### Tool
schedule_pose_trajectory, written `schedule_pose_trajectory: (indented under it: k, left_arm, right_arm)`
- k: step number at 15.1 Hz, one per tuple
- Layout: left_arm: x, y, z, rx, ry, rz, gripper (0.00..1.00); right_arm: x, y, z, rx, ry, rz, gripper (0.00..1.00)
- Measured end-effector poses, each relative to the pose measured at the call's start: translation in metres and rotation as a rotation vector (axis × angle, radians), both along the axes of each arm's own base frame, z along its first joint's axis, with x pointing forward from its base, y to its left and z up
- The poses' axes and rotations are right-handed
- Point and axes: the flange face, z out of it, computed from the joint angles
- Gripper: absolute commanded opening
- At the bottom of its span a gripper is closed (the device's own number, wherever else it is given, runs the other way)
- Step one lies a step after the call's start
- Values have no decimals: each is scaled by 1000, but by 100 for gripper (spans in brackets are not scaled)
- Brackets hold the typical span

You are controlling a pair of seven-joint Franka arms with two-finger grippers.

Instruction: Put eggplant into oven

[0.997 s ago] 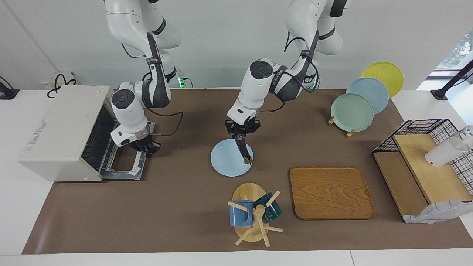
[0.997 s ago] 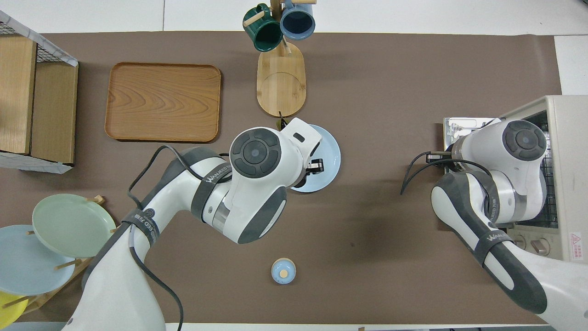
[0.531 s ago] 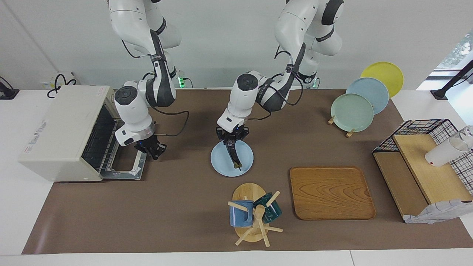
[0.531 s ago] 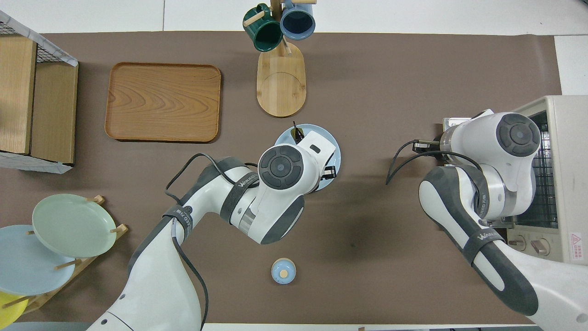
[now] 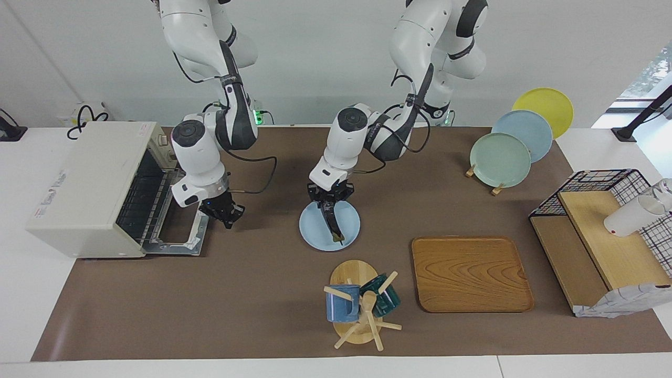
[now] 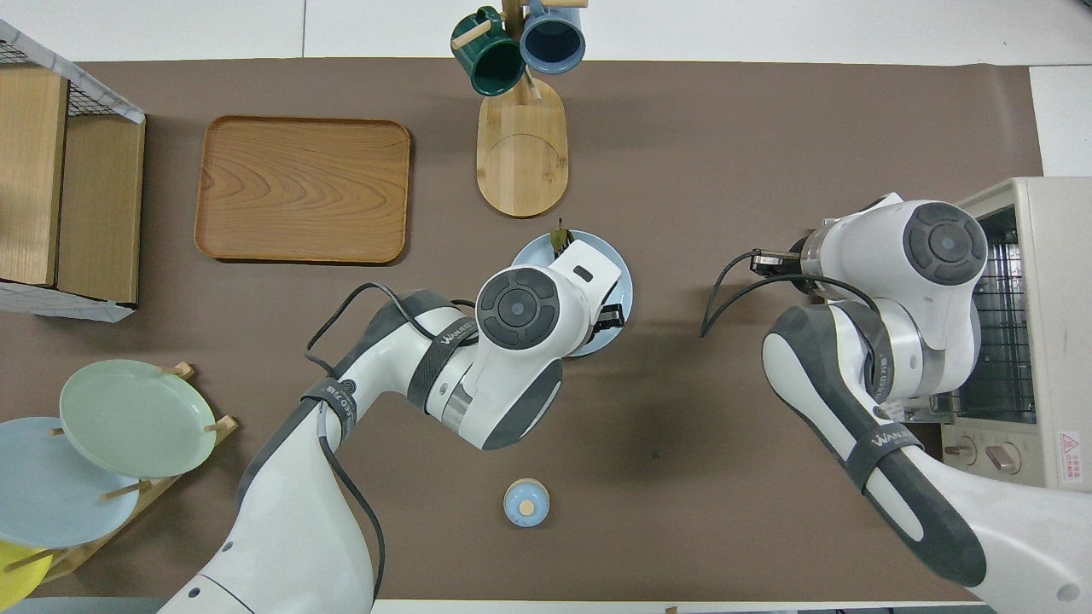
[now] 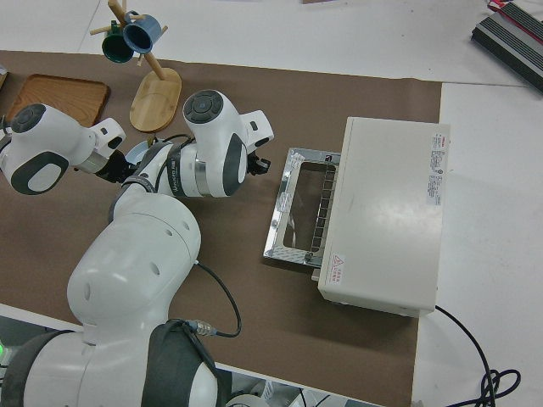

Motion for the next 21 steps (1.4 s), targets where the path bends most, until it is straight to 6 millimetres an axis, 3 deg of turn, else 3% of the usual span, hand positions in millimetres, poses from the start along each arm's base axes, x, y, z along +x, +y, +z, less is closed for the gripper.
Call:
schedule_pose_trajectory:
  k: [1,3,5,9,11,13,15,16,18,21]
  left_arm:
    - [3,2,1,0,-3,-4,100]
    - [16,16,6,3,-12,-9,100]
    - [40,46,17,9,-14,-12,100]
    - [81,121,49,-36,26,-26,100]
    - [98,161,60,-57,48,-43,100]
    - [113,201,69,-75,62,-36,100]
    - [127,235,79,-108,68,-25,100]
    - [132,252,83,-117,69,-26,100]
    - [142,285,91,-124,63,-17,100]
    - [152,333,109,-130,30,16,100]
  right_arm:
    - [1,6,2,0,-3,11,15]
    - [3,41,16,4,12,24,15]
    - [9,83,40,12,19,2,16]
    - [16,128,61,30,-16,3,25]
    - [5,180,65,47,-28,2,27]
    - [-11,262,63,49,-50,29,54]
    - [-23,329,49,30,-83,72,49]
    - [-25,348,38,27,-91,92,49]
    - [-26,362,21,22,-88,111,48]
    - [-24,360,8,25,-95,110,45]
